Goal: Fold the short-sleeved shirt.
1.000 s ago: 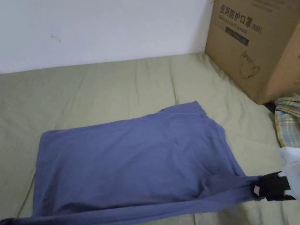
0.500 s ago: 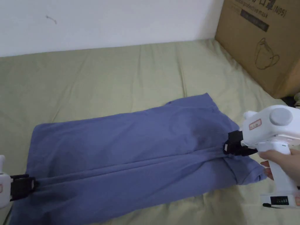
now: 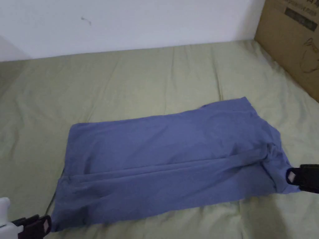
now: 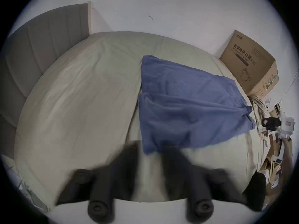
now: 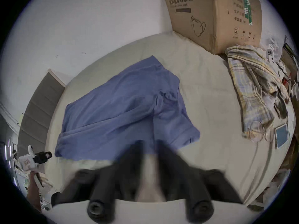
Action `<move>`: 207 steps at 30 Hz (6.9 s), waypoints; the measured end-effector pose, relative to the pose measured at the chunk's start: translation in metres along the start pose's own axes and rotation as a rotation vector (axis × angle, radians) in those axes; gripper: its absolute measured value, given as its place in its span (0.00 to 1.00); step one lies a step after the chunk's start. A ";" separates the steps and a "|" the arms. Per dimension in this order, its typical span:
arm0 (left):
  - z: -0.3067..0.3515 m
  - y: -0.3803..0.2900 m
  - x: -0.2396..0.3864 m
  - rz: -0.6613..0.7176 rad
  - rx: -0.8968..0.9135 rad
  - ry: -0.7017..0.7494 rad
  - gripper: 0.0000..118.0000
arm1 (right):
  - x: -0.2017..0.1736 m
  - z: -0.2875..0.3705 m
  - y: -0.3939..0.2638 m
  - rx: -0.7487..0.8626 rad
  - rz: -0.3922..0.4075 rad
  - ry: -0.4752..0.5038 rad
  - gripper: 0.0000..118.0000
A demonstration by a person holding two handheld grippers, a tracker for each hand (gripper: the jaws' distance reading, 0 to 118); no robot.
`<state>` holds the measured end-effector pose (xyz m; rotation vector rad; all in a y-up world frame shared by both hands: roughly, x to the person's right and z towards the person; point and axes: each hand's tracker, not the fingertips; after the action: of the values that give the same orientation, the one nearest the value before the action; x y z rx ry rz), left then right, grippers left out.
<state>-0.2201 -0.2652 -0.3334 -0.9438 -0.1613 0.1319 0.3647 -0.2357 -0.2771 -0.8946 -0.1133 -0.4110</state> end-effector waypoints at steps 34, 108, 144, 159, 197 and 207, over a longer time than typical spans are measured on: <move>-0.042 0.040 0.027 -0.086 -0.046 0.021 0.05 | 0.094 -0.102 0.042 -0.175 -0.226 -0.058 0.86; -0.152 0.181 0.019 -0.280 -0.155 -0.007 0.00 | -0.005 -0.080 0.074 -0.086 0.136 -0.035 0.01; 0.027 0.093 -0.032 -0.218 -0.090 -0.186 0.00 | 0.052 0.051 0.070 -0.088 -0.033 0.128 0.02; 0.000 -0.028 -0.025 -0.101 -0.234 -0.101 0.99 | 0.041 0.006 -0.038 -0.246 0.203 -0.224 0.73; -0.072 -0.052 -0.129 0.618 -0.175 -0.775 1.00 | -0.141 -0.038 -0.054 -0.103 0.293 -0.167 0.01; -0.097 -0.049 -0.086 0.499 -0.195 -0.758 0.03 | -0.131 -0.037 -0.049 -0.132 0.292 -0.137 0.01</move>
<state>-0.2831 -0.3857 -0.3563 -1.0773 -0.6441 0.9524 0.2229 -0.2522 -0.2992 -1.0518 -0.0803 -0.0849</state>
